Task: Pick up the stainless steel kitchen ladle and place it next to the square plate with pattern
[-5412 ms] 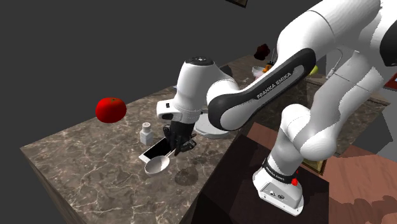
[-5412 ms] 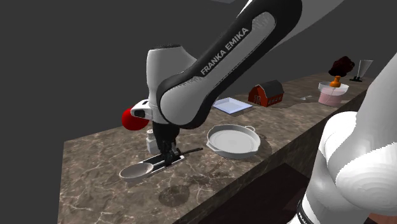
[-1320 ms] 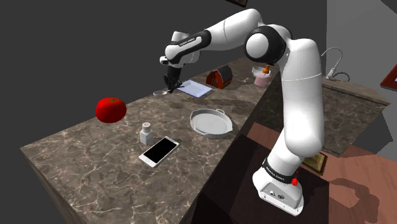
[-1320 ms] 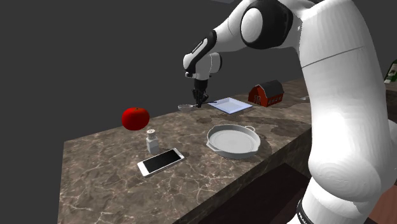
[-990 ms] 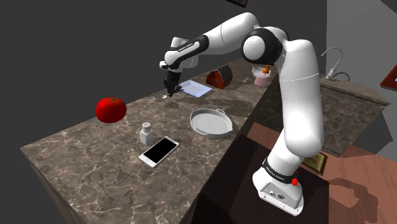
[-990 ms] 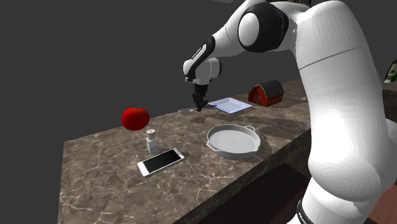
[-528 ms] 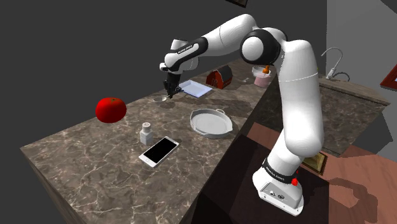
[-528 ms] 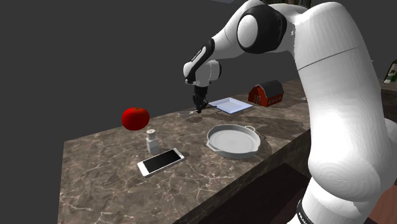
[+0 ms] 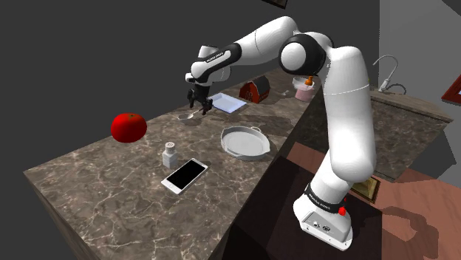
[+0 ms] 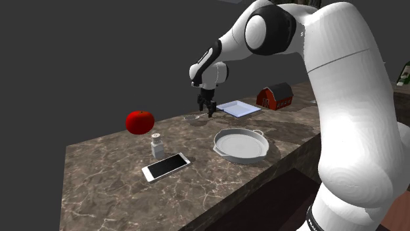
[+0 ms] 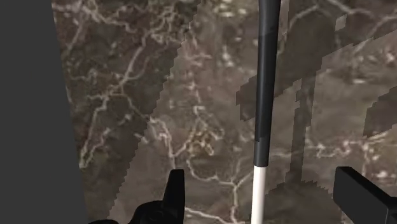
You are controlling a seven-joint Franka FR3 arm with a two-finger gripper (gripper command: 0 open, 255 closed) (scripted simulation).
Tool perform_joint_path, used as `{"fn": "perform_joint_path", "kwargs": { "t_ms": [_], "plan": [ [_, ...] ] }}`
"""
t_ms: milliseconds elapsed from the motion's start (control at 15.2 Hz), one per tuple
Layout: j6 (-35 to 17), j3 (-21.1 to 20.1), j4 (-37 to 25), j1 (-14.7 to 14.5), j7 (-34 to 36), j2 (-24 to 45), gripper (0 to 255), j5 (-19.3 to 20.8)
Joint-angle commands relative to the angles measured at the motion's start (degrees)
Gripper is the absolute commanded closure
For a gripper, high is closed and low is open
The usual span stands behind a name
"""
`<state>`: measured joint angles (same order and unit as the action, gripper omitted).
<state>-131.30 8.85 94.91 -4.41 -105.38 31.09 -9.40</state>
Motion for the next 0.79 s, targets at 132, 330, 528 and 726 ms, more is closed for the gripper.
{"fn": "perform_joint_path", "kwargs": {
  "t_ms": [132, 330, 528, 726],
  "plan": [
    [4.0, 0.5, -0.5, -0.2, 0.5, -3.5, 0, 0.8],
    [5.1, 0.6, -0.8, -0.2, 0.6, -4.3, 0, 1.0],
    [5.1, 0.6, -0.8, -0.2, 0.6, -4.3, 0, 1.0],
    [5.1, 0.6, -0.8, -0.2, 0.6, -4.3, 0, 1.0]
  ]
}}
